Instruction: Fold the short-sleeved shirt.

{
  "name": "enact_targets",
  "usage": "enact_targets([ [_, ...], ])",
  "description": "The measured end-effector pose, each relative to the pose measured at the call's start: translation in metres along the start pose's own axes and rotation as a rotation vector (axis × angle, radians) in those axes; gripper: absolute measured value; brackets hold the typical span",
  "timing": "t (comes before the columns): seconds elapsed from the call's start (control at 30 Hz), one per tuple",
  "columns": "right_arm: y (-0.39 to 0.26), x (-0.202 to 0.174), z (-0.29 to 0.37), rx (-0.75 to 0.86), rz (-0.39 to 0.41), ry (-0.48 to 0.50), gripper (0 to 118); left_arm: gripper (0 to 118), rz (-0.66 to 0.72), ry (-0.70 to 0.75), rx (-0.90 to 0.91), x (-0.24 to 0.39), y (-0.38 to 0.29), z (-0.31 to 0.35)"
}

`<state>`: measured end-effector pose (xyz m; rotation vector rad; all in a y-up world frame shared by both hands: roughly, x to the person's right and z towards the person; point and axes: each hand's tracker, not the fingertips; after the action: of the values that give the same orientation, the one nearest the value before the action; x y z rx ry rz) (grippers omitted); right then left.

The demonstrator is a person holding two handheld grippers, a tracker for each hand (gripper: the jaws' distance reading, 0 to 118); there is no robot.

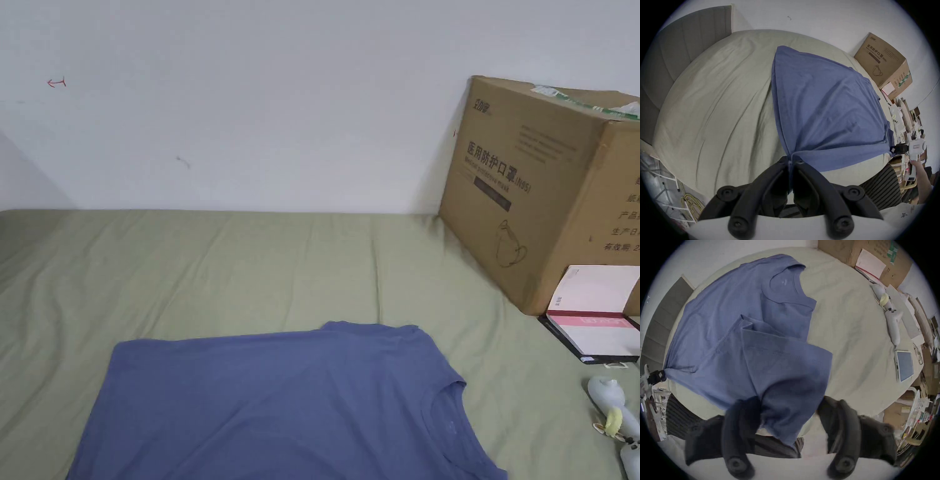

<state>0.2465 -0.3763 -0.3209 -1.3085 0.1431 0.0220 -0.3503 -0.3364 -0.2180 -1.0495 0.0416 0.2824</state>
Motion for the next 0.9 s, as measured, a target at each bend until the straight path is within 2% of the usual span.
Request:
enact_targets([
  [0.07, -0.003, -0.001, 0.008, 0.017, 0.000, 0.069, 30, 4, -0.004, -0.002, 0.003, 0.001, 0.000, 0.002],
  [0.1, -0.004, -0.001, 0.010, 0.016, -0.009, 0.073, 10, 4, -0.003, -0.007, 0.004, 0.001, 0.000, 0.003],
  [0.17, -0.004, -0.003, 0.015, 0.009, -0.012, 0.095, 5, 4, 0.003, -0.014, 0.010, -0.001, 0.000, 0.004],
  [0.2, -0.005, -0.005, 0.018, 0.020, 0.000, 0.129, 5, 4, 0.008, -0.017, 0.011, -0.002, 0.000, 0.005],
  [0.3, -0.007, -0.012, 0.028, 0.051, 0.076, 0.068, 5, 4, 0.020, -0.035, 0.013, -0.005, 0.001, 0.010],
  [0.37, -0.010, -0.010, 0.036, 0.058, 0.072, 0.080, 5, 4, 0.076, -0.103, 0.030, -0.011, 0.000, 0.016],
  [0.43, -0.014, -0.006, 0.047, 0.077, 0.053, 0.100, 5, 4, 0.077, -0.095, 0.033, -0.023, 0.000, 0.018],
  [0.57, -0.027, 0.000, 0.065, 0.104, 0.041, 0.107, 5, 4, 0.055, -0.108, 0.037, -0.020, -0.006, 0.037],
  [0.77, -0.038, 0.003, 0.089, 0.115, -0.030, 0.159, 5, 4, -0.050, -0.057, 0.046, -0.007, -0.006, 0.058],
  [0.9, -0.024, -0.005, 0.112, 0.188, -0.019, 0.156, 5, 4, -0.064, -0.045, 0.078, -0.006, 0.010, 0.062],
])
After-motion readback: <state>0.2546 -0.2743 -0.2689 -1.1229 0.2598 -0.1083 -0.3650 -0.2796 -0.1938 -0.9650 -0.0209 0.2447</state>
